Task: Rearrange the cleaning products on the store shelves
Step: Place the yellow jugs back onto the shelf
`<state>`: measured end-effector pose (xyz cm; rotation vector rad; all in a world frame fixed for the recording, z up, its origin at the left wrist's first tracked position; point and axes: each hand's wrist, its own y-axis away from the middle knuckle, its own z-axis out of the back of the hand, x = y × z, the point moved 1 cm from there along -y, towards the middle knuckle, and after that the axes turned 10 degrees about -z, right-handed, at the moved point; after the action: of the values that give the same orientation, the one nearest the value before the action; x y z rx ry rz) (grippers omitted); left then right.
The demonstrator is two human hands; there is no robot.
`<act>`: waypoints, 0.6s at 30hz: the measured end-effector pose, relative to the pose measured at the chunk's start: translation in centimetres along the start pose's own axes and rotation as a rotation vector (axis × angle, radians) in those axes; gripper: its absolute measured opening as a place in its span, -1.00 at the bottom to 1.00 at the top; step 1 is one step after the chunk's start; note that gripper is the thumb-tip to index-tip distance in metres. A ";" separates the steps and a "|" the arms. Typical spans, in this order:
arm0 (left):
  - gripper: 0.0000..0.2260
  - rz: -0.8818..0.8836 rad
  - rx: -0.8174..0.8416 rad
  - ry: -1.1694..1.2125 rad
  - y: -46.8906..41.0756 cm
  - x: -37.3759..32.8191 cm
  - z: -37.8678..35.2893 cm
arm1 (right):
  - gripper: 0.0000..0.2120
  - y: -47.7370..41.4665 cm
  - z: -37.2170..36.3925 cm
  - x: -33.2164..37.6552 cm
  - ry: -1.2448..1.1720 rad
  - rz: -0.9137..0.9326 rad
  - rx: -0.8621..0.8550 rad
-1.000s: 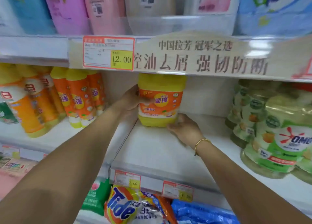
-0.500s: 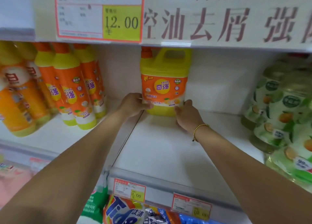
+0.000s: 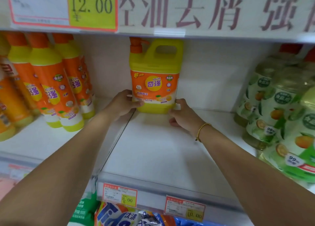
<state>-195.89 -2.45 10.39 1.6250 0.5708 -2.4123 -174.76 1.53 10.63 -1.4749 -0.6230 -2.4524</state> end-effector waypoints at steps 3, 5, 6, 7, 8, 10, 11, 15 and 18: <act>-0.69 0.004 -0.020 0.047 0.0 -0.1 -0.1 | -0.61 -0.1 -0.1 -0.4 -0.051 -0.006 -0.003; -0.68 0.008 -0.041 0.059 0.1 0.1 0.1 | -0.59 0.0 -0.2 -0.4 -0.072 -0.016 -0.001; -0.68 0.016 -0.053 0.054 0.2 0.2 0.2 | -0.57 0.1 -0.3 -0.3 -0.074 -0.018 0.004; -0.68 0.029 -0.065 0.048 0.4 0.3 0.3 | -0.56 0.2 -0.3 -0.2 -0.075 -0.020 0.008; -0.68 0.039 -0.070 0.036 0.7 0.3 0.3 | -0.55 0.3 -0.4 0.0 -0.073 -0.023 0.012; -0.62 0.072 -0.076 -0.017 1.4 0.0 0.4 | -0.55 1.3 -0.4 0.5 -0.035 -0.036 0.026; -0.54 0.095 -0.092 -0.077 2.1 -0.2 0.7 | -0.58 1.9 -0.5 0.9 0.001 -0.046 0.029; -0.74 -0.092 -0.226 -0.277 9.0 -3.8 3.1 | -0.76 6.1 -1.1 2.1 0.292 0.004 -0.100; -0.77 -0.145 -0.344 -0.182 19.5 -5.9 4.6 | -0.76 11.3 -2.8 2.1 0.272 0.287 -0.181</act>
<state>-190.63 -22.43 13.13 1.2495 1.0333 -2.3593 -173.53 -9.73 14.11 -1.1604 -0.1290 -2.4644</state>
